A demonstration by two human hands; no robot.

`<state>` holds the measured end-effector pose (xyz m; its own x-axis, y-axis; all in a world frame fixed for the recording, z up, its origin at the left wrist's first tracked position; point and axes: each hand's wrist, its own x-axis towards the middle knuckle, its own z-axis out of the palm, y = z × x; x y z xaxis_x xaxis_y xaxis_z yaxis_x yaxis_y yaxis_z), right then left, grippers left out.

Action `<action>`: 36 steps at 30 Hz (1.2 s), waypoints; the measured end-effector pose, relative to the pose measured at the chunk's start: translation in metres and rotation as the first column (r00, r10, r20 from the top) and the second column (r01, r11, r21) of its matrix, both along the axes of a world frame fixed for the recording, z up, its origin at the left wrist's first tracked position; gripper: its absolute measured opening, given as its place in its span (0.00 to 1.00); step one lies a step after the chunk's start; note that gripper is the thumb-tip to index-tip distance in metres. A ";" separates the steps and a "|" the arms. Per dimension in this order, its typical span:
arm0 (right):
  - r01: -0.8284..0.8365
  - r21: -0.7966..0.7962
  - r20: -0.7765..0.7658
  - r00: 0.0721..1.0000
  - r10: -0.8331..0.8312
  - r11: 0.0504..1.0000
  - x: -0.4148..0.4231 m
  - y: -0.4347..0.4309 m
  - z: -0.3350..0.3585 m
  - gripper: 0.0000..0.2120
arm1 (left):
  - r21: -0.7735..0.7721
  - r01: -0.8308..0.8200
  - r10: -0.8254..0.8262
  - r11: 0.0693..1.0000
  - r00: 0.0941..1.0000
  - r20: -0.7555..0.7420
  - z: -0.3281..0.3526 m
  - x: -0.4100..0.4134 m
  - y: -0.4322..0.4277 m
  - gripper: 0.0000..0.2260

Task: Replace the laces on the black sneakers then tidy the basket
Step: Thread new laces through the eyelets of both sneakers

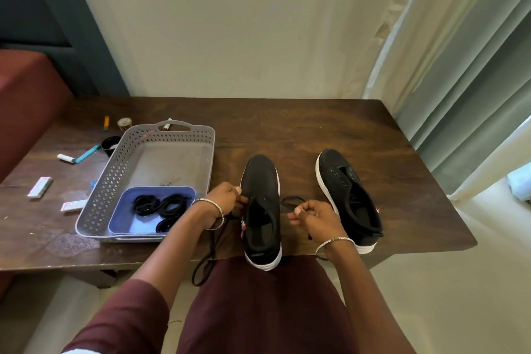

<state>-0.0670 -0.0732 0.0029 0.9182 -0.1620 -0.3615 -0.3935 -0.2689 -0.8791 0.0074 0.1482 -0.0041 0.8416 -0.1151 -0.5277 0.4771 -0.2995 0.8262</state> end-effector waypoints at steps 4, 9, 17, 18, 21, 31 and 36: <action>0.043 -0.030 -0.035 0.998 -0.044 0.999 0.002 0.004 -0.006 0.06 | -0.022 0.000 -0.001 1.000 0.999 -0.042 0.005 -0.001 0.005 0.17; 0.128 -0.107 0.004 0.992 -0.128 0.986 0.005 0.002 -0.014 0.07 | 0.082 0.010 -0.014 0.997 0.999 0.053 0.004 -0.007 -0.001 0.13; 0.160 -0.402 0.170 0.981 -0.099 0.901 0.005 0.001 0.000 0.06 | 0.459 0.129 -0.232 0.879 0.956 0.177 0.052 -0.023 0.019 0.17; 0.191 -0.493 0.238 0.968 -0.080 0.849 0.003 0.004 0.006 0.05 | 0.439 0.121 -0.219 0.890 0.959 0.180 0.060 -0.027 0.020 0.16; 0.248 -0.543 0.445 0.895 0.024 0.802 -0.009 0.024 0.026 0.05 | 0.333 0.049 -0.137 0.942 0.960 0.245 0.086 -0.040 0.017 0.13; -0.414 0.495 0.348 0.900 0.262 0.764 -0.074 0.096 0.075 0.17 | -0.153 -0.151 0.188 0.977 0.945 0.266 0.141 -0.107 -0.002 0.11; -0.354 0.347 0.377 0.900 0.217 0.869 -0.089 0.089 0.074 0.11 | -0.088 -0.233 0.249 0.968 0.928 0.279 0.137 -0.111 0.002 0.10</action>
